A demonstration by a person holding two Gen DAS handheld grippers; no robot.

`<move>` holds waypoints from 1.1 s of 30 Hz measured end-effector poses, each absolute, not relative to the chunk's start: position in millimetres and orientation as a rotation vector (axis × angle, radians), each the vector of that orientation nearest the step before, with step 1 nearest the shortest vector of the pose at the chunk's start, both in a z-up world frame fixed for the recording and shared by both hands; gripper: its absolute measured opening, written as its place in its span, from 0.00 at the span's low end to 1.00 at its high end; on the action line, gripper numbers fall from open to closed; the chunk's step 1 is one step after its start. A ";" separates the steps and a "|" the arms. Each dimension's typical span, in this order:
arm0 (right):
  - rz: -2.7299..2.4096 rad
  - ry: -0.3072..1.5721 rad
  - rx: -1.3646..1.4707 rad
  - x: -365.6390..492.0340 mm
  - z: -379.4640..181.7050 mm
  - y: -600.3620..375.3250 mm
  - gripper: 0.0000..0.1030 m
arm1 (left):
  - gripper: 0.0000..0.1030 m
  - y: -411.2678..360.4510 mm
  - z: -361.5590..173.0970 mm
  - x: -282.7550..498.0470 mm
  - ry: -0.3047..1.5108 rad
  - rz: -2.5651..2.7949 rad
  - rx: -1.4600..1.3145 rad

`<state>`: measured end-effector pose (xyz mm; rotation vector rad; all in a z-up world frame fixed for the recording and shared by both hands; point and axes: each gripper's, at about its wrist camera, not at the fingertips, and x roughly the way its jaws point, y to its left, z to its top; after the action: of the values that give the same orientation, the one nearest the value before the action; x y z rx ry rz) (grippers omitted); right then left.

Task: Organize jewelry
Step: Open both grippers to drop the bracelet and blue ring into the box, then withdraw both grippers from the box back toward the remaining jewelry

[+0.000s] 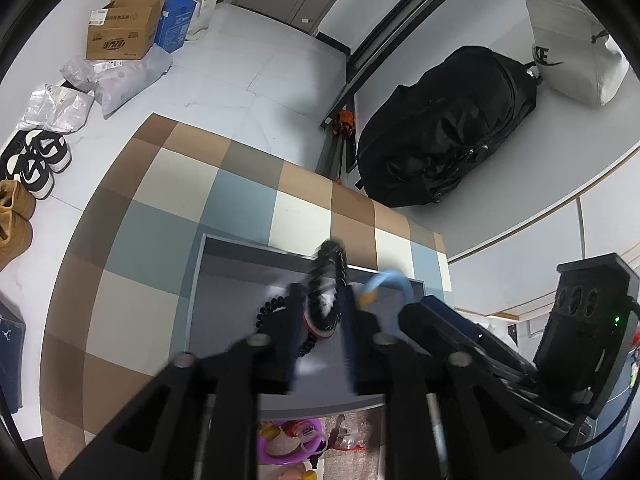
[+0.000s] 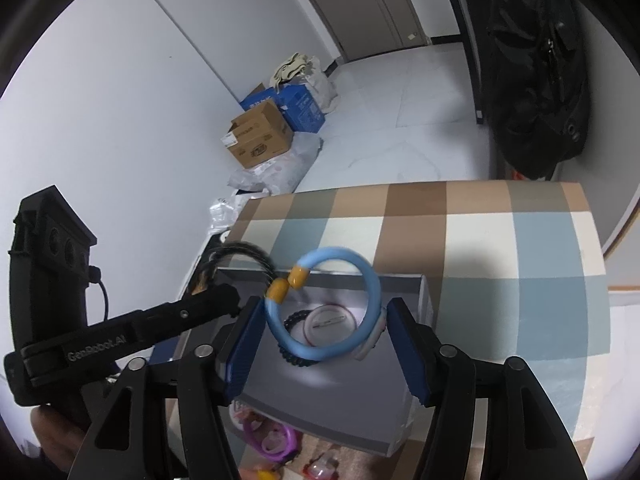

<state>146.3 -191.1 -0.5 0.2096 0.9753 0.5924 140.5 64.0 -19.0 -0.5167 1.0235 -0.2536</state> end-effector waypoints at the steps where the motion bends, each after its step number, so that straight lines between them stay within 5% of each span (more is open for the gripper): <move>1: 0.593 0.967 0.215 145.4 0.8 -192.3 0.72 | 0.35 63.5 -18.8 139.9 1.020 -0.254 -0.515; 7: 0.569 0.912 0.216 141.1 11.3 -201.0 0.84 | 0.57 66.7 -12.7 133.0 0.988 -0.229 -0.501; 12: 0.551 0.901 0.237 139.3 14.4 -207.7 0.94 | 0.57 65.2 -10.2 126.5 0.971 -0.193 -0.437; 27: 0.539 0.853 0.193 119.7 23.6 -211.3 1.00 | 0.59 53.5 -0.7 103.2 0.914 -0.122 -0.264; 30: 0.536 0.845 0.185 113.7 24.0 -213.2 1.00 | 0.73 52.8 2.1 96.1 0.892 -0.107 -0.249; 33: 0.532 0.837 0.168 107.2 24.0 -214.0 1.00 | 0.76 51.8 5.1 88.8 0.865 -0.096 -0.234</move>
<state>107.2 -214.0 24.0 0.1682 0.8368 0.5316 88.8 51.8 5.1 -0.2345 0.8651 -0.0958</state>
